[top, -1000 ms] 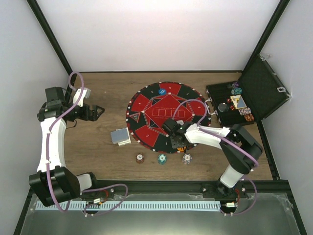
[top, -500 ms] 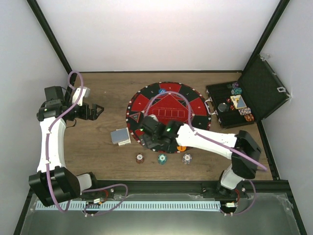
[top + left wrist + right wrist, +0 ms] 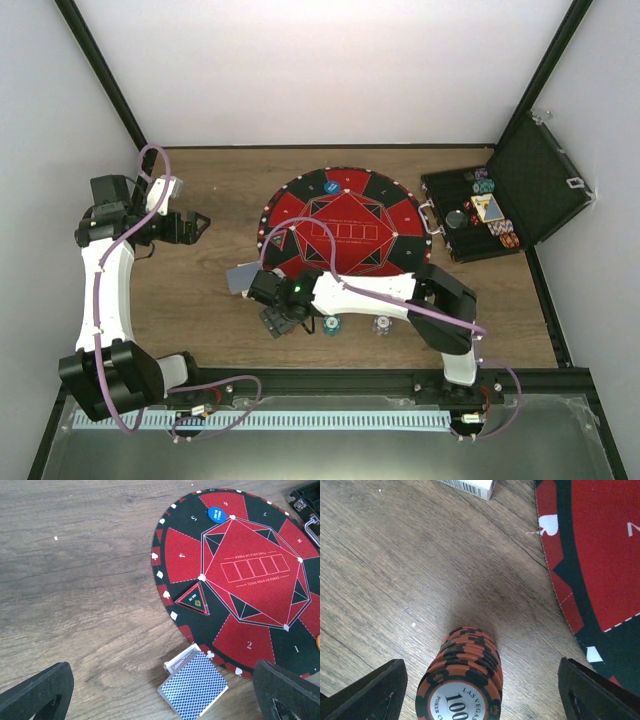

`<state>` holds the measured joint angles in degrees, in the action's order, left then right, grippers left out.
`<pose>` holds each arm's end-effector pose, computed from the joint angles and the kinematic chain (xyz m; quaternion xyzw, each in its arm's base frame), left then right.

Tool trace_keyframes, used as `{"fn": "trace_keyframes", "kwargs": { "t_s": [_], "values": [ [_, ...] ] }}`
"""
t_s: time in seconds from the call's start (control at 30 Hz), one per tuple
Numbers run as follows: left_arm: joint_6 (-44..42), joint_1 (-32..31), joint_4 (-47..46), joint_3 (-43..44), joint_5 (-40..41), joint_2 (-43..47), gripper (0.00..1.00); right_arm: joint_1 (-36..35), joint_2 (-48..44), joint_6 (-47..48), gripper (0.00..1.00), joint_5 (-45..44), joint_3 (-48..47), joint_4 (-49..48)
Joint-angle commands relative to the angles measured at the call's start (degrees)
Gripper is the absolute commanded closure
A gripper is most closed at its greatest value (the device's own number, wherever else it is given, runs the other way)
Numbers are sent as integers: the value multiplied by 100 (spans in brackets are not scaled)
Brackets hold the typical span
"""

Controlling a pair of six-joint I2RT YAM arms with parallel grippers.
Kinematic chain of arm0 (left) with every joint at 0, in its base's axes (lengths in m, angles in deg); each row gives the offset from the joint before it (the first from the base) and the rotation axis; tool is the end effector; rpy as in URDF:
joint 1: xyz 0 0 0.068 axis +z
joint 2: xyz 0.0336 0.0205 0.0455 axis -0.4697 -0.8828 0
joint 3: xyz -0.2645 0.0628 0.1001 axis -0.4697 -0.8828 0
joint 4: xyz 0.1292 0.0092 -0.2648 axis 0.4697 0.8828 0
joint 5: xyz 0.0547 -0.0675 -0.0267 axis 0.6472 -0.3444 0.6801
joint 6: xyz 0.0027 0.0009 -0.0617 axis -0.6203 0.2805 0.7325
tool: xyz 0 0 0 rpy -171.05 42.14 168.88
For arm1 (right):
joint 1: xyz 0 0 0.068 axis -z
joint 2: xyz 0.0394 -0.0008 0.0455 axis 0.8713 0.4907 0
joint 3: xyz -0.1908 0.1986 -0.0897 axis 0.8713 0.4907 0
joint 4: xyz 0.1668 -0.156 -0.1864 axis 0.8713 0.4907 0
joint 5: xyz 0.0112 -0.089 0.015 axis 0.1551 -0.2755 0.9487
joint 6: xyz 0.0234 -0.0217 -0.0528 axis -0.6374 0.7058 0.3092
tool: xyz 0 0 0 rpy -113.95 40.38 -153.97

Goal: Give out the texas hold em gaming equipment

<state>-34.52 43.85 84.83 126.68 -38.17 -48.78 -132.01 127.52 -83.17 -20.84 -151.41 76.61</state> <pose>0.2667 0.0474 0.3385 0.1435 0.8991 -0.1802 0.3722 0.1422 0.4002 0.1838 -0.3187 0.9306 0.0815 0.1603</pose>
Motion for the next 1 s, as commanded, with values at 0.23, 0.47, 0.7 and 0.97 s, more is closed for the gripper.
{"fn": "trace_keyframes", "kwargs": {
  "t_s": [0.23,0.47,0.7,0.97],
  "values": [
    [38,25,-63,168,23,21,0,6,226,94,27,90,-294,-3],
    [41,25,-80,185,62,19,0,-32,291,115,32,104,-283,-4],
    [39,26,-81,168,76,30,0,-59,297,94,45,82,-246,-11],
    [19,31,-81,189,112,55,0,-76,324,87,51,95,-276,12]
  ]
}}
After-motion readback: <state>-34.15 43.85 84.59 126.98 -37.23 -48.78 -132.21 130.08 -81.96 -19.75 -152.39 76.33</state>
